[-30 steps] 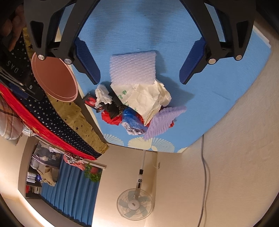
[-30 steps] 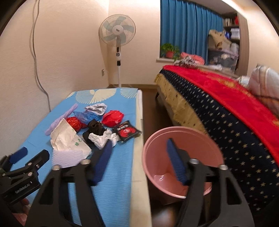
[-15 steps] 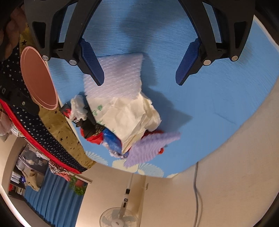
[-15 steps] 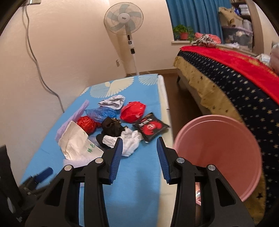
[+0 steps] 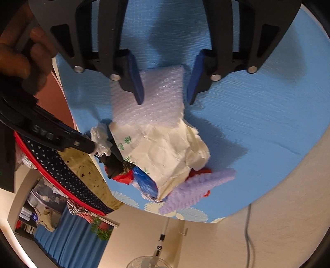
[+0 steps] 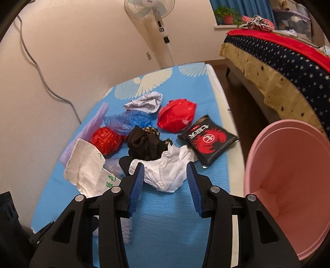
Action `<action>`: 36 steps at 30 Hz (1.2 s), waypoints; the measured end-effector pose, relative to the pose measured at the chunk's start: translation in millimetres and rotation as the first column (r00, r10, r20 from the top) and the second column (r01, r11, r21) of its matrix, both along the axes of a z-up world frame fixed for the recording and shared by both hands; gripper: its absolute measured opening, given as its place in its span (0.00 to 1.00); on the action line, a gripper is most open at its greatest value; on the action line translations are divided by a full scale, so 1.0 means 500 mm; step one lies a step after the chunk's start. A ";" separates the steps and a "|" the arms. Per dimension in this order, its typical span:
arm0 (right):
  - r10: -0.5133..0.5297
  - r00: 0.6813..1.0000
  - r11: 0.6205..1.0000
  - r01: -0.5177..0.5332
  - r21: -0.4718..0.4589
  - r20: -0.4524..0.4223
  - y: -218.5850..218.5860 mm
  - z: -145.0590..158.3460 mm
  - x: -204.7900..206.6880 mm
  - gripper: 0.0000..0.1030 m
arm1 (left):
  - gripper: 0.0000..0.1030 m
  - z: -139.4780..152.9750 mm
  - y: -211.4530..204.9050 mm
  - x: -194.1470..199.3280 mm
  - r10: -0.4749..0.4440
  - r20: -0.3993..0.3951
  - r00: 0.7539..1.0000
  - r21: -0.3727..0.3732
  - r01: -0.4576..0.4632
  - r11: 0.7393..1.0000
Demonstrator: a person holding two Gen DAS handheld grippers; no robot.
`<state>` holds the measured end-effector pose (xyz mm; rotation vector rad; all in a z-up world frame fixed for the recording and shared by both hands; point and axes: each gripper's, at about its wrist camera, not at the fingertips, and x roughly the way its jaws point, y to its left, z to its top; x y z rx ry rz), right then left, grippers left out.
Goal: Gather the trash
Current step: 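Grasp the white bubble-wrap sheet with the left tool while the right tool grasps the white tissue, then carry the bubble wrap and tissue in both tools over the pink bin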
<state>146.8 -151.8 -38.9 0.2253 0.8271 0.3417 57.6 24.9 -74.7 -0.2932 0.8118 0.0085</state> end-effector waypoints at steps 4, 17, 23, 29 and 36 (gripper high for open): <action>0.018 0.999 1.000 -0.018 -0.005 -0.033 0.017 -0.015 0.013 0.42 | 0.22 -0.002 -0.002 0.000 -0.015 -0.008 1.000 -0.004 0.015 1.000; 0.057 0.998 0.998 -0.057 0.000 -0.010 0.013 0.021 -0.028 0.00 | 0.10 0.031 0.002 -0.020 -0.026 0.024 0.999 0.001 0.026 1.000; 0.077 0.996 0.997 -0.077 -0.012 0.051 0.003 0.075 -0.083 0.00 | 0.10 0.060 -0.006 -0.045 -0.035 0.069 0.997 0.012 0.034 0.999; 0.054 0.994 0.998 -0.052 -0.027 0.091 -0.027 0.110 -0.137 0.00 | 0.10 0.090 -0.001 -0.074 -0.031 0.117 0.993 0.010 0.030 1.000; 0.034 0.988 0.998 -0.027 -0.048 0.150 -0.056 0.155 -0.192 0.00 | 0.10 0.121 -0.011 -0.098 -0.038 0.160 0.986 0.021 0.035 0.999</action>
